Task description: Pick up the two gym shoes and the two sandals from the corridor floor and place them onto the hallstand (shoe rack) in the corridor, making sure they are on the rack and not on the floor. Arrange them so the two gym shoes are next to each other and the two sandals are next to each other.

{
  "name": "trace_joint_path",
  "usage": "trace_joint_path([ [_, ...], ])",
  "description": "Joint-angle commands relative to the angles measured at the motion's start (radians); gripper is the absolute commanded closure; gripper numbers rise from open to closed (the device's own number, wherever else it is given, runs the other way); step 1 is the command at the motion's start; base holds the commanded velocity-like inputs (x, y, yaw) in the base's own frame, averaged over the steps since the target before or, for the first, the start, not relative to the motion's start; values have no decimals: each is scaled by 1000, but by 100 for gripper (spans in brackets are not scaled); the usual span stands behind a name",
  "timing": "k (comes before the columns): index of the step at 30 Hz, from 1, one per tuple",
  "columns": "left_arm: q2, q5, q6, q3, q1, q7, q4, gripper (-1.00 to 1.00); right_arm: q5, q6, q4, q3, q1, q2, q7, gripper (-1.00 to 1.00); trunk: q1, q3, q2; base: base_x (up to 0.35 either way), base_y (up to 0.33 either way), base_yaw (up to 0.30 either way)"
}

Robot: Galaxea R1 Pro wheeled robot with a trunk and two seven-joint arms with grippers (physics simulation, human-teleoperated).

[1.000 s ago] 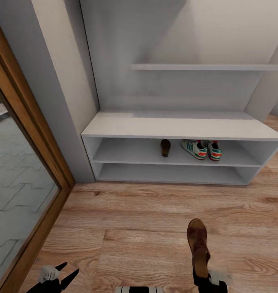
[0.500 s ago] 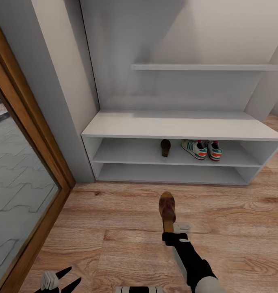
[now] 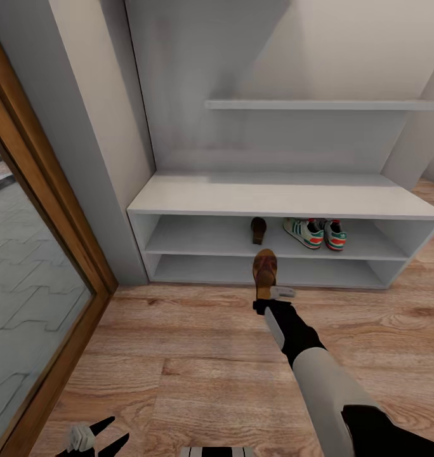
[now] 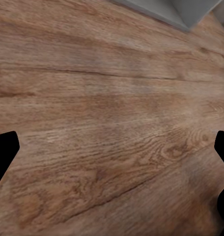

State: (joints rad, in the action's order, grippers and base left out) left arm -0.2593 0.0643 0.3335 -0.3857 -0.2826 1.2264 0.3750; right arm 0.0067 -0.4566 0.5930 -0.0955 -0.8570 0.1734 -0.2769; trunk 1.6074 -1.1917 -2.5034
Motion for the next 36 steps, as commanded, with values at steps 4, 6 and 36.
trace_joint_path([
  [4, 23, -7, -17, 20, 0, 3, 22, -100, -2, -2, 1, 0, -1, 1, -17, 100, 0, -1, 0, 0, 0, 0],
  [6, 27, 0, -16, 16, 7, 5, 13, -100, -1, 3, -3, 2, -2, 1, -19, 100, 0, -1, 0, 0, 0, 0],
  [36, 46, 2, 18, -1, 16, 7, -13, -100, -7, -115, -9, 3, -103, 1, -53, 100, 0, -1, 0, 0, 0, 0],
])
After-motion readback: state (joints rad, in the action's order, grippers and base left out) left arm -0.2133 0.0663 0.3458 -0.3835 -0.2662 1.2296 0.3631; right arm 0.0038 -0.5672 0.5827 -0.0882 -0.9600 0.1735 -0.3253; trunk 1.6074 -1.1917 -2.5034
